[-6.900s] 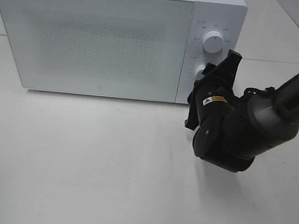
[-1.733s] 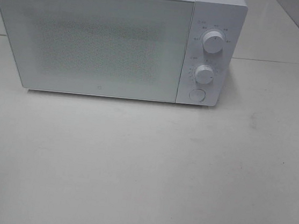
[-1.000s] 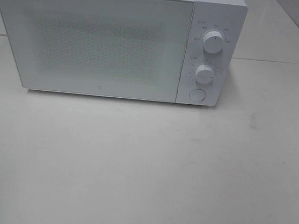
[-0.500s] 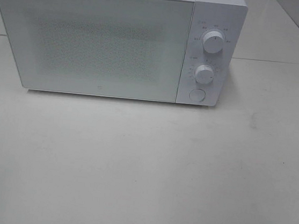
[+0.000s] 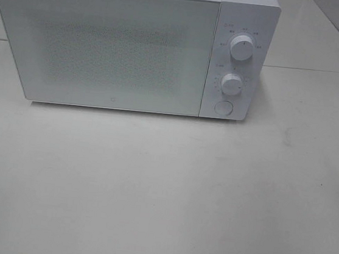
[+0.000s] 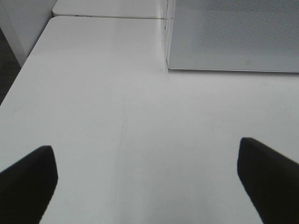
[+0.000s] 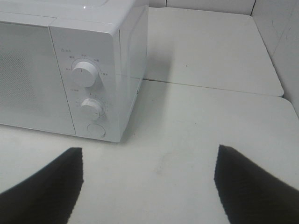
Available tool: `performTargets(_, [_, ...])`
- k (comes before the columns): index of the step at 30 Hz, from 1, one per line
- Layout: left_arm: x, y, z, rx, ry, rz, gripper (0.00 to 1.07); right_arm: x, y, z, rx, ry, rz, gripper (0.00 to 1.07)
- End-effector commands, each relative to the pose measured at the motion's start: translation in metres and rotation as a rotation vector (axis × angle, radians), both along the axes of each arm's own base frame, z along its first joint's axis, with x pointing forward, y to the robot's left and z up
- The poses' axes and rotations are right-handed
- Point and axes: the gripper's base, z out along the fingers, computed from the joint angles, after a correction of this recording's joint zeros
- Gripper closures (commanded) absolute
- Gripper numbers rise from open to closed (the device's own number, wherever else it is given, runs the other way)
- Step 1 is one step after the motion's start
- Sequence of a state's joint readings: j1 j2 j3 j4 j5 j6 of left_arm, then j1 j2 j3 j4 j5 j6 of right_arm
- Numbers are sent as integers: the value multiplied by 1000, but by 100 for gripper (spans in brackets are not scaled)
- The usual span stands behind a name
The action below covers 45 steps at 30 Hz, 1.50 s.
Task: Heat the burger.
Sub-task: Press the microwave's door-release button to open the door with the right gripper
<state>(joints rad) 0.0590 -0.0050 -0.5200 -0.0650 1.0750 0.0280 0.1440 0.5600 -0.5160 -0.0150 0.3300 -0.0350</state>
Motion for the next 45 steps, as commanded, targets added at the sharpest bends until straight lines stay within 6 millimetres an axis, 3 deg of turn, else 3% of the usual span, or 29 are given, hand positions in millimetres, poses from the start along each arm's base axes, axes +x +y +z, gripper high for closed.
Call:
performTargets(1, [-2,-1,-1,-7,-21,0,9,16,2,1,18,-27,-4,32])
performTargets(18, [-2,-1,-1,-7,-21,0,9,78,12,-20,86,-51,-23,32])
performTargets(22, [-2,-1,-1,-7,-21,0,9,91,14,-33,82,-125,-13,32])
performTargets(30, [-2,-1,-1,-7,-21,0,9,97,12,-58,107,-294,-34,32])
performTargets(38, [-2,-1,-1,-7,-21,0,9,97,7,-80,81,-340,-125,32])
performTargets(45, [-2,-1,-1,-7,-21,0,9,100,35,-101,25,-389,-96,32])
